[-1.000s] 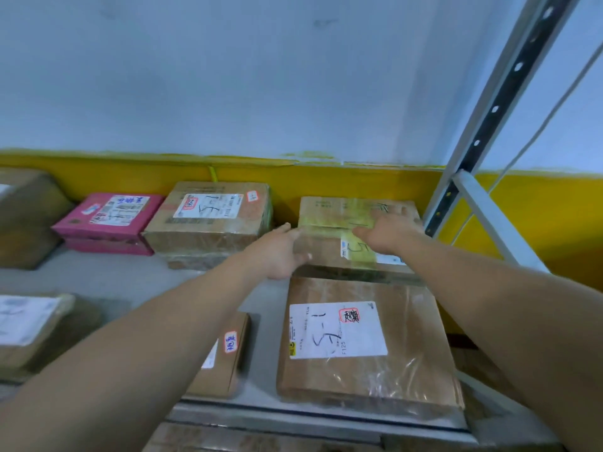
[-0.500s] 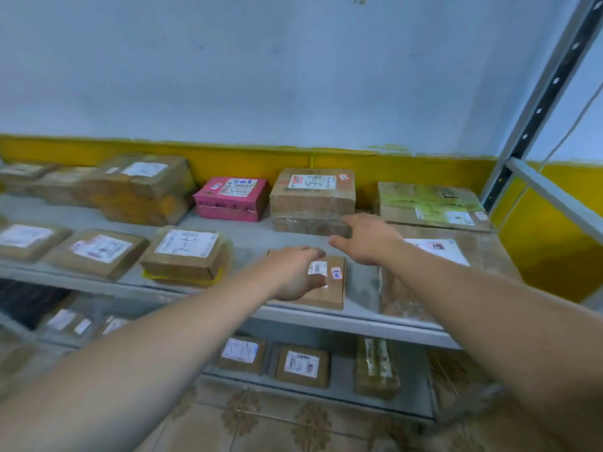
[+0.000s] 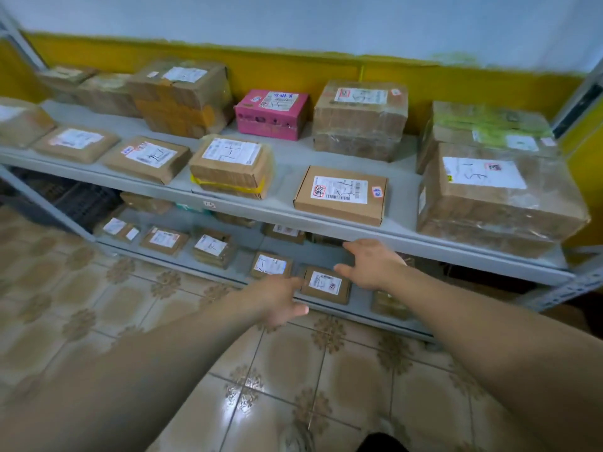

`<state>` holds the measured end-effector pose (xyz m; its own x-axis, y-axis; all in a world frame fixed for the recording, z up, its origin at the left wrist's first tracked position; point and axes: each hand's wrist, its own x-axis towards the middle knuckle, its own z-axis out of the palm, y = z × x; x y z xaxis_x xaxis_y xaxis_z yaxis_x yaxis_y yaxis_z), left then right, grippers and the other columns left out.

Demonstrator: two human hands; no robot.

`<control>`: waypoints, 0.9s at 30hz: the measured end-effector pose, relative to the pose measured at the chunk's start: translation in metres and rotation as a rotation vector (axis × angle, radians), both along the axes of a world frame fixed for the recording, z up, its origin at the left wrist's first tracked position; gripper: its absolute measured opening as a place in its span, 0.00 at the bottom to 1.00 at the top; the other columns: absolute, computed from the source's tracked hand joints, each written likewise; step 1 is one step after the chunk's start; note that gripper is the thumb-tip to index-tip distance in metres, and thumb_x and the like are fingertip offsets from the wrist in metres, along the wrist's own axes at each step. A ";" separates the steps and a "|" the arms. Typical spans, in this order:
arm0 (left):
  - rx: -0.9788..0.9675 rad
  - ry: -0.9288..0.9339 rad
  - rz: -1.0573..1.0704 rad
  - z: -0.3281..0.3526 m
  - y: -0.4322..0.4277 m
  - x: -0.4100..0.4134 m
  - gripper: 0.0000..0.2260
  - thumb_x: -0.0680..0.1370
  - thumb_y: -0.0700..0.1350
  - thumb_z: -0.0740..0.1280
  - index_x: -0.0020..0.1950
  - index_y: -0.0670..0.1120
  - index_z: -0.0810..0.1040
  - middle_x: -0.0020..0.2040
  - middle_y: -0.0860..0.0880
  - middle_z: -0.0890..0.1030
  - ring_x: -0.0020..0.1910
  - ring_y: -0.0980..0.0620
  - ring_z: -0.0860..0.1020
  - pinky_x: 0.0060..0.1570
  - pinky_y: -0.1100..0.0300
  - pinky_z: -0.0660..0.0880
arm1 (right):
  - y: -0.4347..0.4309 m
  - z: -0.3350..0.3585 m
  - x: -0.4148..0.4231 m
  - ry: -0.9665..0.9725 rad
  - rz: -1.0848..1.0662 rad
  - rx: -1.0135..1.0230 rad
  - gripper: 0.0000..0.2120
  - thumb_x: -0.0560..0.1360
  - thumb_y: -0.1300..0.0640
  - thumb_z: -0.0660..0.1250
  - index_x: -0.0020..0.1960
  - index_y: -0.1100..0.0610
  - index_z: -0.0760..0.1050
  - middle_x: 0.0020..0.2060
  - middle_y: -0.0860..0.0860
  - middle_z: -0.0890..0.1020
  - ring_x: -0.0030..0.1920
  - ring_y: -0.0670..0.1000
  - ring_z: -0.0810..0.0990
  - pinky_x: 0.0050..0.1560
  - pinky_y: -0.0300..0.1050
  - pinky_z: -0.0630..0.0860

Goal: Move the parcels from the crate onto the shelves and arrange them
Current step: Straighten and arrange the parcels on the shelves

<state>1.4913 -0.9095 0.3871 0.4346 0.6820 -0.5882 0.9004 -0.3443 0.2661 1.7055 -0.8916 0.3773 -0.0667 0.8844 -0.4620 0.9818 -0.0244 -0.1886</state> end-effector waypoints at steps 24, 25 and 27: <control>-0.064 0.063 -0.042 -0.284 0.082 0.214 0.26 0.80 0.55 0.63 0.76 0.47 0.64 0.76 0.45 0.65 0.72 0.44 0.66 0.66 0.57 0.65 | -0.019 -0.252 0.223 0.154 -0.530 -0.163 0.29 0.83 0.41 0.57 0.77 0.58 0.63 0.72 0.59 0.70 0.69 0.60 0.71 0.67 0.51 0.70; -0.057 0.055 -0.037 -0.303 0.091 0.218 0.27 0.80 0.55 0.64 0.76 0.47 0.63 0.76 0.45 0.65 0.72 0.44 0.67 0.65 0.58 0.65 | -0.012 -0.270 0.224 0.171 -0.548 -0.156 0.29 0.83 0.41 0.57 0.77 0.58 0.64 0.73 0.59 0.70 0.70 0.60 0.71 0.68 0.51 0.70; -0.038 0.007 -0.020 -0.347 0.111 0.228 0.27 0.79 0.56 0.65 0.75 0.47 0.66 0.74 0.44 0.68 0.69 0.44 0.70 0.63 0.57 0.68 | 0.005 -0.310 0.227 0.195 -0.581 -0.128 0.29 0.82 0.41 0.59 0.77 0.56 0.64 0.74 0.59 0.69 0.70 0.61 0.70 0.67 0.50 0.70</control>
<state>1.7193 -0.7987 0.0405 0.4435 0.6503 -0.6169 0.8954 -0.3517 0.2730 1.9325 -0.8869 0.0677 0.3148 0.7399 -0.5945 0.7490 -0.5784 -0.3232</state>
